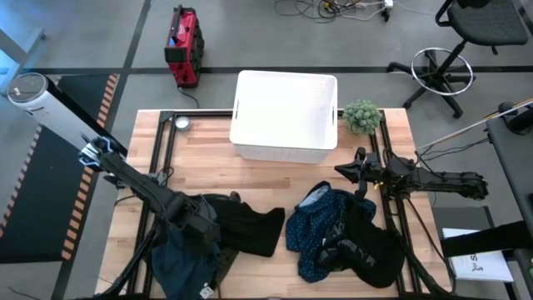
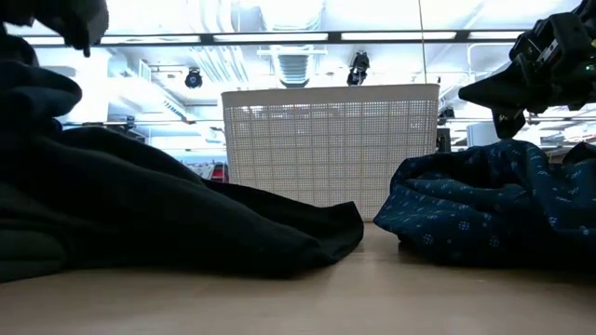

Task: Sort clothes
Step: Put the dark blue shirt into the white bin

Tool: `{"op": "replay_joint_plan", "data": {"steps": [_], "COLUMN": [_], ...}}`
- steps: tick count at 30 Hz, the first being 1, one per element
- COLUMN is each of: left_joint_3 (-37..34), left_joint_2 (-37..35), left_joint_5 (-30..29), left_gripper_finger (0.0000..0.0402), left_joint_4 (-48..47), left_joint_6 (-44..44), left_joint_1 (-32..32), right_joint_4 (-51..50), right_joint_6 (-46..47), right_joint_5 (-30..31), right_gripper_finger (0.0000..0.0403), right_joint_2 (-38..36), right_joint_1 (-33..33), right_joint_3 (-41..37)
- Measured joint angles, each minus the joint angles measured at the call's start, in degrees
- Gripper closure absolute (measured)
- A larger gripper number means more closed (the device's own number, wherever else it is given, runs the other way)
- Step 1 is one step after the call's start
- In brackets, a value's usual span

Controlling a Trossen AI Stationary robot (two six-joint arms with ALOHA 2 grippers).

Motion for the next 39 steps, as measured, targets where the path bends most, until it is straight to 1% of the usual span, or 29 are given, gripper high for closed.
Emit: {"op": "replay_joint_plan", "data": {"steps": [3,7,10,12,16,19,23,28,33,37,39], "left_joint_3": [0.0,-0.01,-0.07,-0.1,1.39,2.95,5.33,9.12,14.09,17.38,18.27], "left_joint_2": [2.09,3.86,3.74,2.99,0.22,-2.55,-6.3,-9.93,-11.57,-12.02,-12.03], "left_joint_5": [0.02,0.13,0.76,1.7,2.8,2.91,1.56,-4.64,-13.51,-19.79,-21.37], "left_gripper_finger": [0.0253,0.0317,0.0371,0.039,0.0387,0.0395,0.0397,0.0399,0.0399,0.04,0.04], "left_joint_4": [-0.02,0.39,1.33,2.18,2.47,2.44,2.53,2.41,2.41,2.44,2.41], "left_joint_6": [-0.51,-0.6,0.11,0.23,0.34,-0.26,-2.75,-4.44,-4.45,-1.09,0.91], "left_joint_1": [0.01,0.02,0.02,0.02,0.02,0.24,0.69,1.5,3.26,5.55,7.27], "right_joint_4": [-0.01,-0.01,0.0,-0.01,-0.01,-0.01,0.0,-0.01,-0.01,-0.01,-0.01], "right_joint_6": [0.0,0.0,0.0,0.0,0.0,0.0,0.0,0.0,0.0,0.0,0.0], "right_joint_5": [-0.01,-0.01,0.0,0.01,-0.01,-0.01,0.01,0.01,-0.01,0.01,0.0], "right_gripper_finger": [0.0403,0.0403,0.0403,0.0403,0.0403,0.0403,0.0403,0.0403,0.0403,0.0403,0.0403], "right_joint_2": [0.0,0.0,0.0,0.0,0.0,0.0,0.0,0.0,0.0,-0.01,-0.02], "right_joint_1": [0.01,0.01,0.0,0.0,0.0,0.0,0.01,0.0,0.01,0.0,0.0], "right_joint_3": [-0.01,0.0,-0.01,0.0,0.0,0.0,-0.01,0.0,0.0,0.0,0.0]}}
